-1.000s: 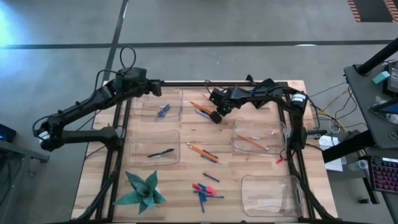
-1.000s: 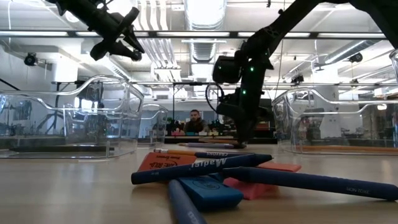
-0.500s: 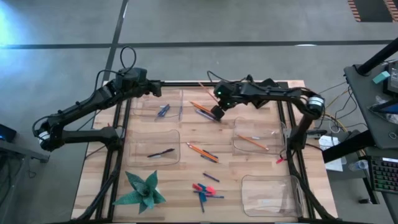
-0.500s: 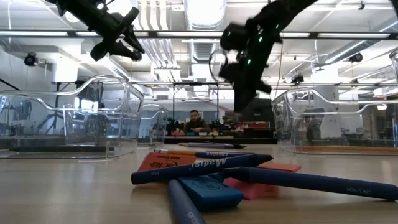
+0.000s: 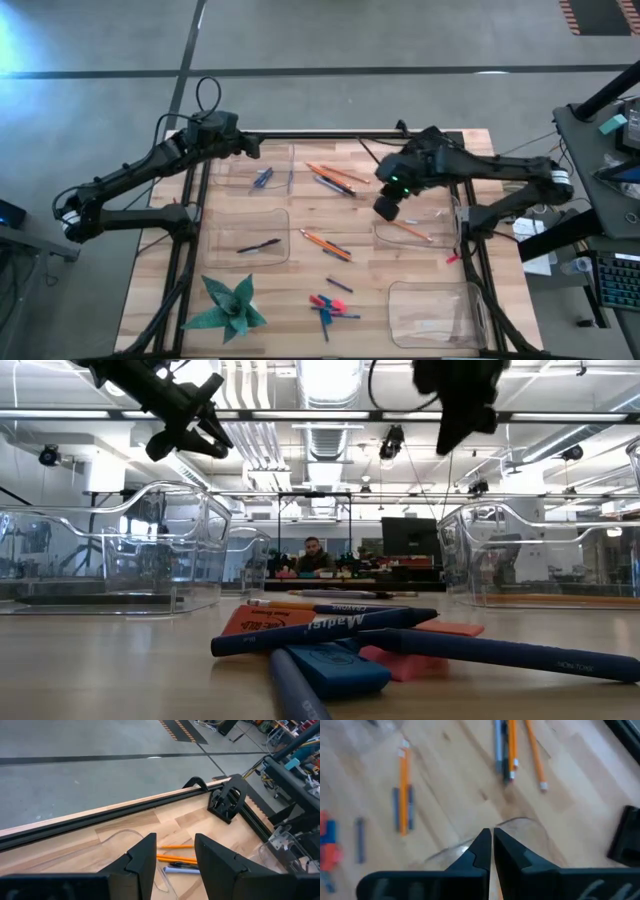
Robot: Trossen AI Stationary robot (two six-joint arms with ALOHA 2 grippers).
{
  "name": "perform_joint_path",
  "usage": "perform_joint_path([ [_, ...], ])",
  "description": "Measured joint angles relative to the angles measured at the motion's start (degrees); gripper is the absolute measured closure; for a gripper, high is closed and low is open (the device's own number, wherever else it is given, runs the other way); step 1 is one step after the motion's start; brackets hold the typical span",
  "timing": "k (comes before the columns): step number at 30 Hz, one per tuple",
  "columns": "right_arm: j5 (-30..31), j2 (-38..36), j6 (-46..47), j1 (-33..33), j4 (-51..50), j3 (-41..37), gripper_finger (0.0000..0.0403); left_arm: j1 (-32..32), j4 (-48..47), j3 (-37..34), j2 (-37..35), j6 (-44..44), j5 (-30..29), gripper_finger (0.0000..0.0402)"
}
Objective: Sort crayons/erasers/pens/pencils in bins
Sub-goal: Put the orange pencil into the middle right transparent bin
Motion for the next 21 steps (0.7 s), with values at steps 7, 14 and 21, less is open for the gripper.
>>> perform_joint_path([
  [7, 13.7, -0.3, 4.8, 1.5, 4.4, -0.2, 0.0381, 0.0, 0.1, 0.0, 0.0, 0.0, 0.4, 0.0281],
  [14, 13.9, 7.2, 2.6, -7.0, 6.1, -0.2, 0.0320, 0.0, 0.2, -0.1, 0.0, 0.0, 2.9, 0.0281],
  [21, 0.0, 18.5, -1.9, -20.3, 15.7, 0.0, 0.0269, 0.0, 0.2, -0.1, 0.0, 0.4, 3.0, 0.0281],
])
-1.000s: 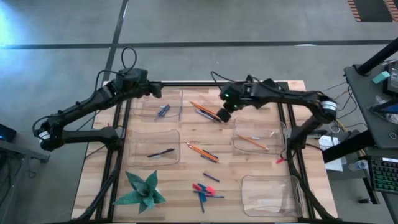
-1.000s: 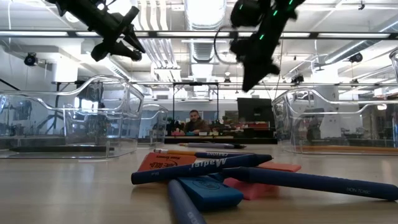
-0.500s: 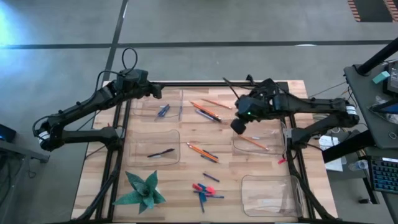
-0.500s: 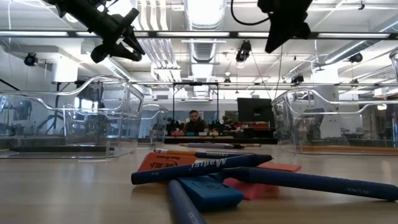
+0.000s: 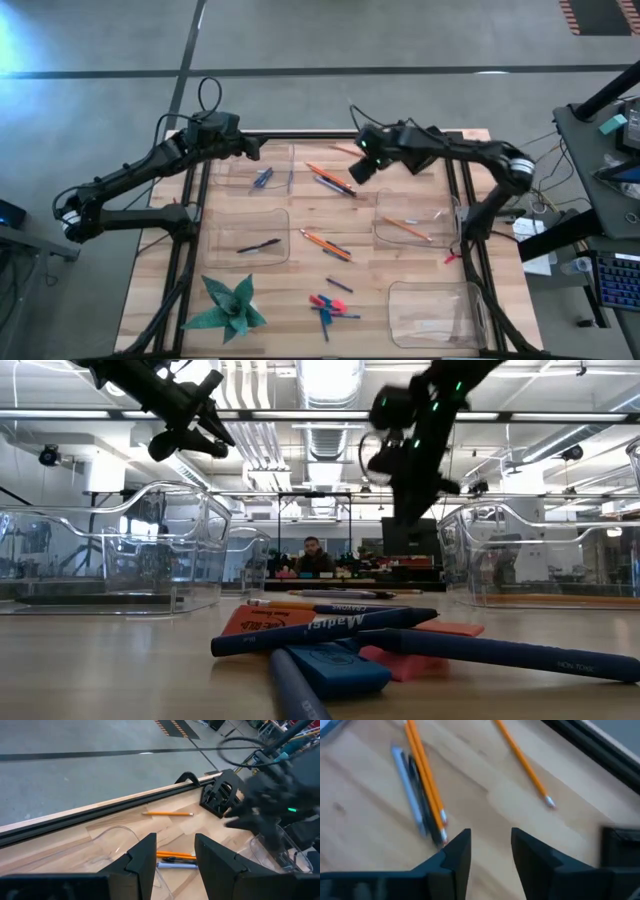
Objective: Sort crayons/erasers/pens/pencils in bins
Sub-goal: Put the orange pencil into the middle right transparent bin
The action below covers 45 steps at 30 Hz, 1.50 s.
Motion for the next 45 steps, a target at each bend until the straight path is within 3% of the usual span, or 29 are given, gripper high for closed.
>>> perform_joint_path([
  [3, -3.3, 4.6, -0.7, -4.1, 3.7, 2.5, 0.0261, 0.0, -0.2, 0.0, -0.2, 0.0, 0.5, 0.0281],
  [10, -3.4, 16.0, -5.2, -10.5, 3.0, 10.4, 0.0246, 0.0, -0.2, 0.0, -0.8, 0.0, 1.3, 0.0281],
  [24, -6.5, 32.4, -14.5, -16.9, -12.0, 29.5, 0.0222, 0.0, -0.1, 0.0, -0.7, 0.0, 1.3, 0.0281],
  [34, -6.6, 36.9, -17.5, -16.7, -17.7, 37.1, 0.0223, 0.0, 0.0, 0.0, -0.7, 0.0, 1.3, 0.0281],
  [45, -6.3, 37.6, -19.4, -16.8, -22.1, 37.4, 0.0223, 0.0, 0.0, 0.0, -0.7, 0.0, 1.2, 0.0281],
])
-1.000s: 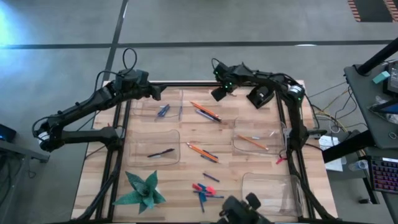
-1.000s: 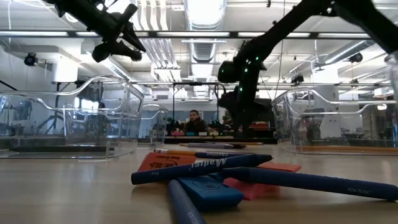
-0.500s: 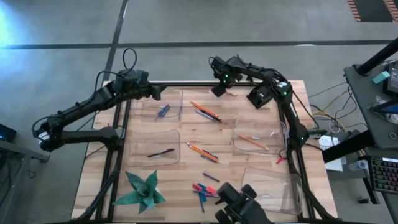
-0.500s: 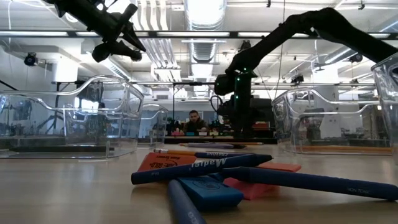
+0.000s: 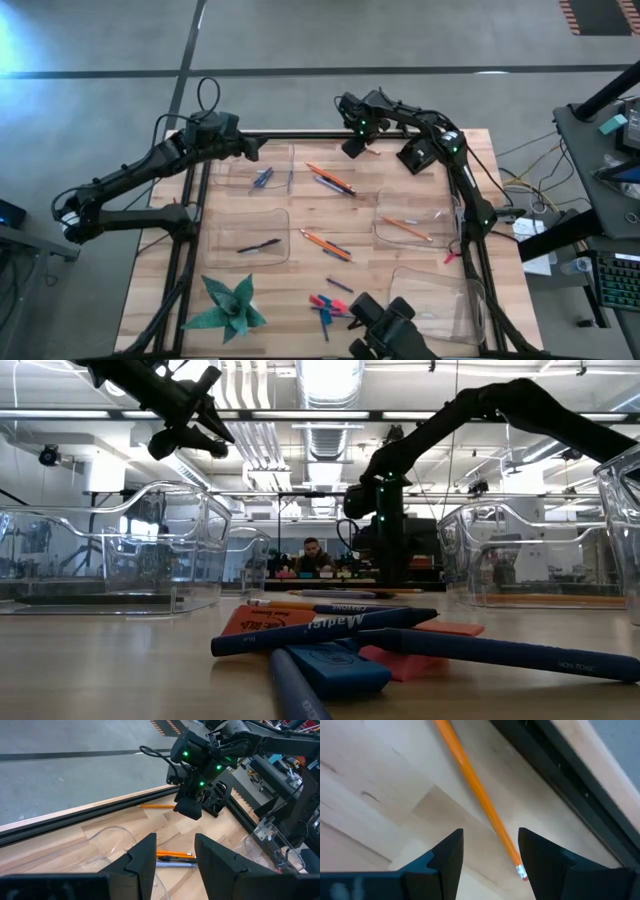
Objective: Sort crayons/erasers/pens/pencils in bins
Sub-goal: Put the orange pencil into the middle right transparent bin
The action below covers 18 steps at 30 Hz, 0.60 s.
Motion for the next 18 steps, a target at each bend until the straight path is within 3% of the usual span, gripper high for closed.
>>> perform_joint_path([
  [6, 0.1, 0.0, -1.1, 0.0, -1.1, -0.1, 0.0223, 0.0, 0.0, 0.0, 0.0, -0.1, 0.0, 0.0281],
  [13, 0.6, -1.4, 3.9, 1.5, -0.4, 2.2, 0.0223, 0.0, 0.0, 0.0, 0.0, -0.4, 0.0, 0.0281],
  [18, 10.0, -1.5, 9.8, 4.3, 0.2, 4.3, 0.0223, 0.0, 0.1, 0.0, 0.0, -0.5, 0.0, 0.0281],
])
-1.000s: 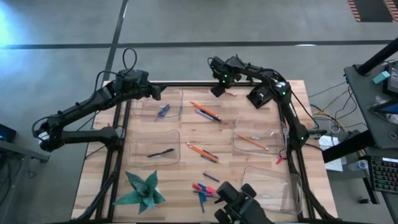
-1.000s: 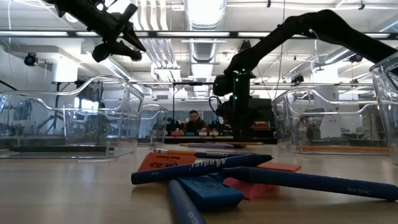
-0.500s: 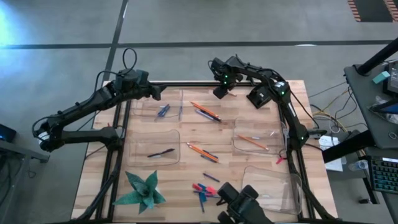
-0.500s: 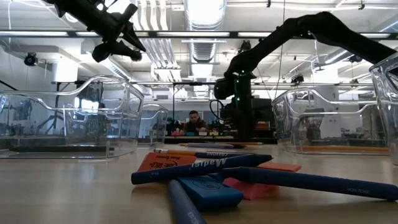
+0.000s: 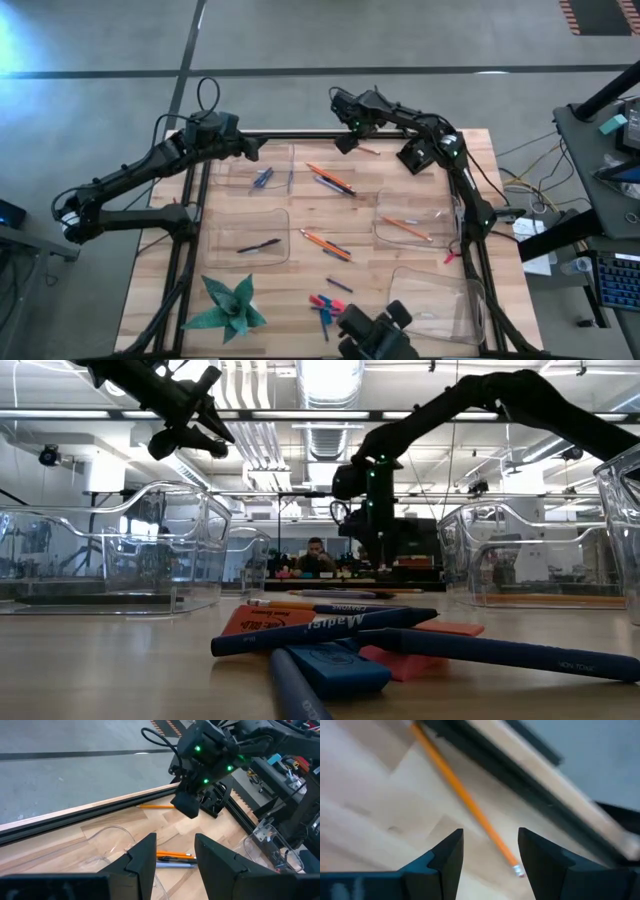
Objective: Sort crayons/erasers/pens/pencils in bins
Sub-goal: Put the orange pencil into the middle right transparent bin
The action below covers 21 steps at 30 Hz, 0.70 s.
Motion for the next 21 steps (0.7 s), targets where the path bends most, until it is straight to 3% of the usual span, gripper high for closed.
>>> perform_joint_path([
  [3, 4.3, 0.0, 0.5, 0.9, 0.7, -0.4, 0.0223, 0.0, 0.0, 0.0, 0.0, 0.0, 0.0, 0.0281],
  [13, 5.9, 3.3, 3.7, 0.6, 0.3, -1.0, 0.0223, 0.0, 0.0, 0.0, 0.0, 0.0, 0.0, 0.0281],
  [18, 13.0, 6.0, 2.7, 0.9, -0.6, -1.0, 0.0223, 0.0, 0.0, 0.0, 0.0, -0.1, 0.0, 0.0281],
  [21, 14.2, 6.5, 2.6, 0.8, -1.4, -1.0, 0.0223, 0.0, 0.0, 0.0, 0.0, -0.1, 0.0, 0.0281],
])
